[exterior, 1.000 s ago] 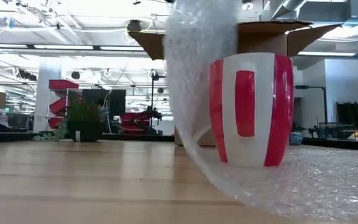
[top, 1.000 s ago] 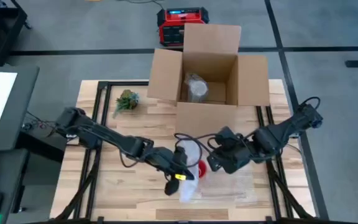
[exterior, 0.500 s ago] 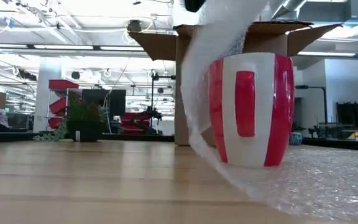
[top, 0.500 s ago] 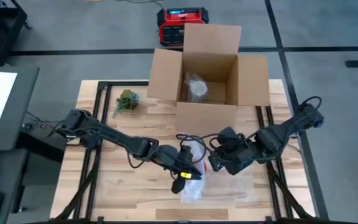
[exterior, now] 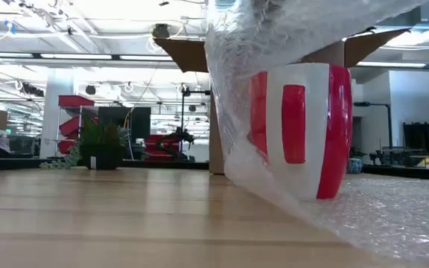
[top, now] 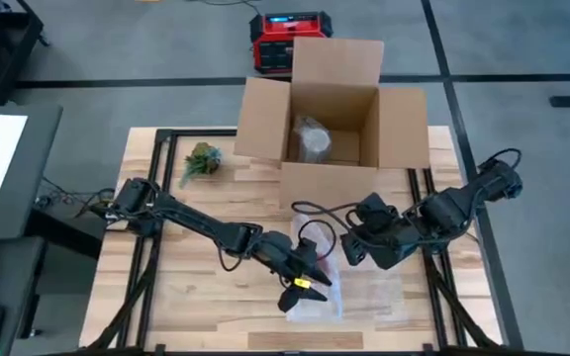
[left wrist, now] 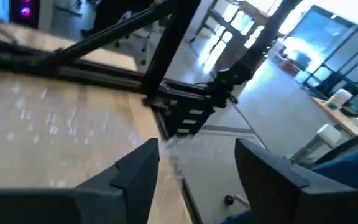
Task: Wrap mug
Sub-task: Wrap the red mug in the bubble wrap
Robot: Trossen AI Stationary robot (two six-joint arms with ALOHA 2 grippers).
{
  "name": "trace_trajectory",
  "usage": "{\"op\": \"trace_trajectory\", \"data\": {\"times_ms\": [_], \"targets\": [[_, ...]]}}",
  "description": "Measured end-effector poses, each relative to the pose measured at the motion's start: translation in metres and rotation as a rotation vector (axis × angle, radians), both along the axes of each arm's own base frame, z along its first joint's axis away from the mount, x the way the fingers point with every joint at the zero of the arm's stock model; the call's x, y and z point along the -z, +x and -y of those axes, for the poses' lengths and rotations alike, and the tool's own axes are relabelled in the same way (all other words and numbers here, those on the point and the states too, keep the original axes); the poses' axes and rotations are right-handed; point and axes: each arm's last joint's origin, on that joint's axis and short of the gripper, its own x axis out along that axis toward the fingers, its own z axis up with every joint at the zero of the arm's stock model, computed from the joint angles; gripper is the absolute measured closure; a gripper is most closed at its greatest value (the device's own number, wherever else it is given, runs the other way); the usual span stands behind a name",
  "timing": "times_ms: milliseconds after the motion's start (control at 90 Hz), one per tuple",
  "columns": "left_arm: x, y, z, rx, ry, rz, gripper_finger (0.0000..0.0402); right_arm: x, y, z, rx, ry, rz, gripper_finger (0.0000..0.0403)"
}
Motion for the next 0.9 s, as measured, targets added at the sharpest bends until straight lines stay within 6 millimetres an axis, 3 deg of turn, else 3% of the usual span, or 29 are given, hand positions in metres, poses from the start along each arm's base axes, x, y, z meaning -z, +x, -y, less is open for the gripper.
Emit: {"op": "trace_trajectory", "data": {"times_ms": [189, 411, 544, 711, 900], "targets": [[-0.023, 0.004, -0.001, 0.042, -0.001, 0.011, 0.0200, 0.002, 0.000, 0.000, 0.000, -0.010, -0.017, 0.0274], [-0.045, 0.004, -0.001, 0.076, 0.124, -0.089, 0.0200, 0.000, 0.001, -0.004, -0.041, 0.034, 0.001, 0.0274], [-0.061, -0.001, -0.001, 0.095, 0.176, -0.188, 0.0200, -0.005, 0.012, -0.011, -0.111, 0.049, 0.091, 0.0274], [-0.106, -0.025, 0.010, 0.145, 0.209, -0.251, 0.0200, -0.006, 0.025, -0.014, -0.168, 0.026, 0.147, 0.0275], [-0.148, -0.065, 0.024, 0.140, 0.250, -0.299, 0.0200, 0.028, 0.055, -0.018, -0.193, 0.017, -0.003, 0.0278]]}}
